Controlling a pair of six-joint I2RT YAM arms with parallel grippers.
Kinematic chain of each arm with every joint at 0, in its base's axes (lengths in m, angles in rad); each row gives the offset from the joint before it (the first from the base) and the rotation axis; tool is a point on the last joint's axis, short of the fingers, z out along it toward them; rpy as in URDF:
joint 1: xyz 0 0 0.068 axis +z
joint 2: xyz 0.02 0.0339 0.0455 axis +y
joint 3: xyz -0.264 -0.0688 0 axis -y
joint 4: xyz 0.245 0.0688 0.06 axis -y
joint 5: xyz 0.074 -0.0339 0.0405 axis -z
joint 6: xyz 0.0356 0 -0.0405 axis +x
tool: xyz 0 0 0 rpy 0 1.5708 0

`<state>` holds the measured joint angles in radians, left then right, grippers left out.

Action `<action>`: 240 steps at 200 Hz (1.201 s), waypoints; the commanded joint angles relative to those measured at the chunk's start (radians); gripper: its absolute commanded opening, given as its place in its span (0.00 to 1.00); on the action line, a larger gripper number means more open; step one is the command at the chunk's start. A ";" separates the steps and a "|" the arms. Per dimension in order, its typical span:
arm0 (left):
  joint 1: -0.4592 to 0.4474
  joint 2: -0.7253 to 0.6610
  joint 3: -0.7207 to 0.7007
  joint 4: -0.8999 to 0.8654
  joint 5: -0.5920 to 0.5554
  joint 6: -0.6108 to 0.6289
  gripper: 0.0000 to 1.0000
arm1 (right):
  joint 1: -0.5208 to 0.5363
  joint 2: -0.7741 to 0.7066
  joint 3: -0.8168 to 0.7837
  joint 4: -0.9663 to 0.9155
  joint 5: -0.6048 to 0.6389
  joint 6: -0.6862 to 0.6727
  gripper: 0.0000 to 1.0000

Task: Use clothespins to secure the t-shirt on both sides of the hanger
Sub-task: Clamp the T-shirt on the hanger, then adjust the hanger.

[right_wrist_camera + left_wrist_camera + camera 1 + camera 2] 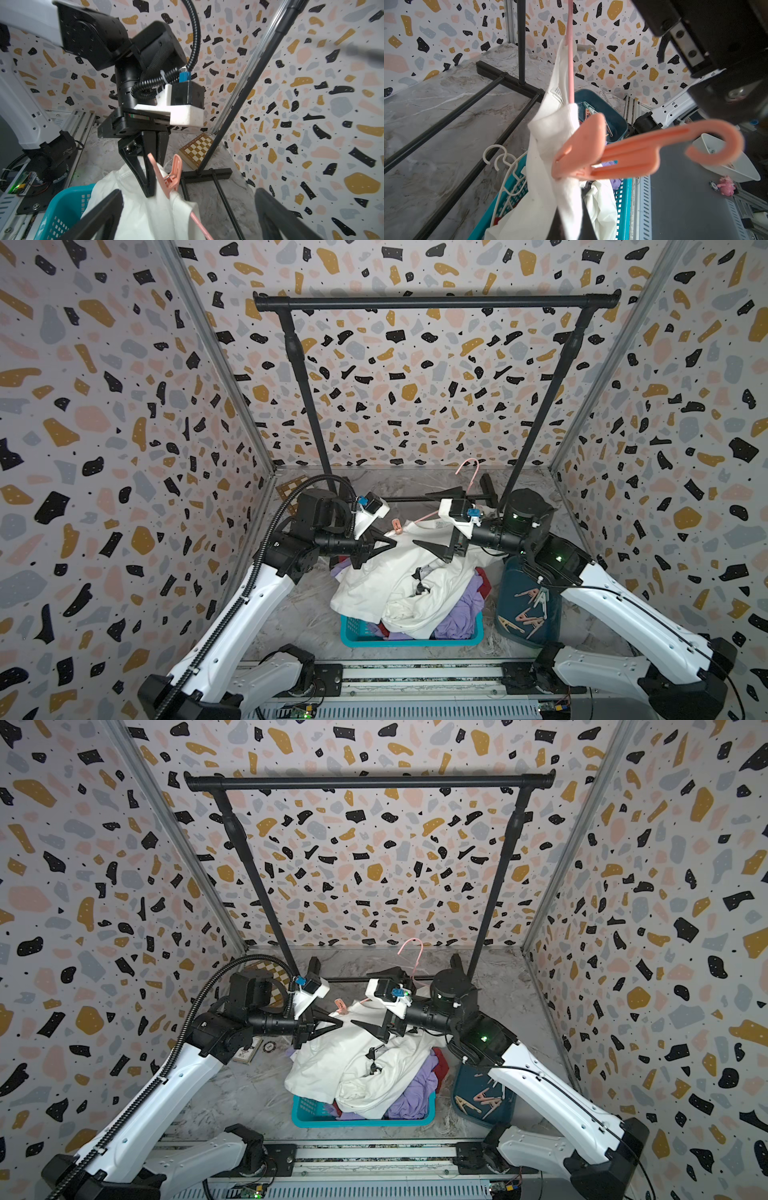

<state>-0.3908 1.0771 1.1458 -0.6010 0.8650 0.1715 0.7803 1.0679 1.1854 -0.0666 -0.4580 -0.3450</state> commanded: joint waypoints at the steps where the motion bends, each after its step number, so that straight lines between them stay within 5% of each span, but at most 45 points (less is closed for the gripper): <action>1: 0.025 0.003 0.043 0.063 0.095 0.003 0.00 | -0.060 -0.071 -0.029 -0.058 0.005 0.032 1.00; 43: 0.058 0.013 0.051 0.064 0.180 -0.003 0.00 | -0.253 -0.165 -0.056 -0.113 -0.089 0.084 0.99; 75: 0.067 0.009 0.052 0.070 0.212 -0.008 0.00 | -0.347 -0.201 -0.061 -0.113 -0.040 0.086 0.98; 125: 0.074 -0.013 0.045 0.079 0.243 -0.017 0.00 | -0.496 -0.100 -0.001 -0.091 -0.308 0.100 0.91; 240: 0.082 -0.017 0.047 0.086 0.233 -0.020 0.00 | -0.513 0.102 0.116 -0.170 -0.551 0.071 0.46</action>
<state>-0.3145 1.0771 1.1584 -0.5816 1.0645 0.1528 0.2703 1.1648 1.2514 -0.2115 -0.9428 -0.2707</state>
